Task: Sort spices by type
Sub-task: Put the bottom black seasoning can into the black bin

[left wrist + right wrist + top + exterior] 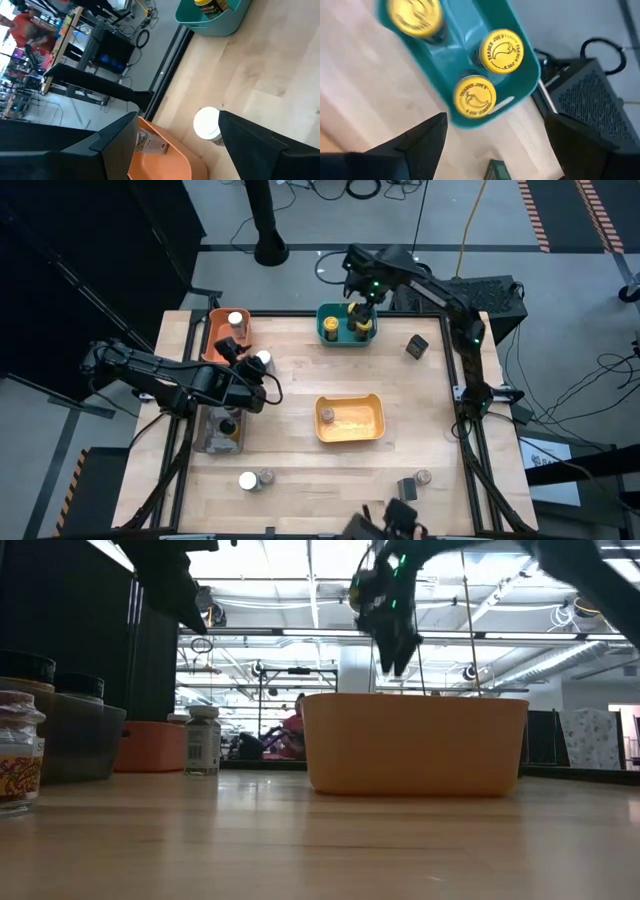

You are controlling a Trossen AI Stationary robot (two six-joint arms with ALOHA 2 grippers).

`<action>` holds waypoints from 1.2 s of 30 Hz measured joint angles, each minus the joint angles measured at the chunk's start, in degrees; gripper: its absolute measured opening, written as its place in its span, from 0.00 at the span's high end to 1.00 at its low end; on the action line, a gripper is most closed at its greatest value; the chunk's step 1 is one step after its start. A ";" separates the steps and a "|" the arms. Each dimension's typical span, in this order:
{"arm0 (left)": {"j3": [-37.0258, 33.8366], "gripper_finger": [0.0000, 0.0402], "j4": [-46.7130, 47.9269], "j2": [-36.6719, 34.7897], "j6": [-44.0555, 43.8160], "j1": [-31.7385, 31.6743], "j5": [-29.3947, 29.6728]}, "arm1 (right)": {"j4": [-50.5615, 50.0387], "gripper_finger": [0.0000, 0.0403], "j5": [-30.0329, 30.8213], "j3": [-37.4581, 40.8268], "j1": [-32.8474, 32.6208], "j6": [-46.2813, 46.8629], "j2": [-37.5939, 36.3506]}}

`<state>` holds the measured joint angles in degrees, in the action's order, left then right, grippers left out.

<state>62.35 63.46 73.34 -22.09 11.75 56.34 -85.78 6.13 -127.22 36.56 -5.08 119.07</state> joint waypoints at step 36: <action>-0.02 0.29 -14.99 0.02 0.02 2.64 -15.68 | 15.65 0.21 -9.00 52.81 -61.14 79.50 -39.15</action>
<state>62.33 48.47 73.36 -22.07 14.39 40.66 -70.13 -2.87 -74.41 -24.58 74.42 79.92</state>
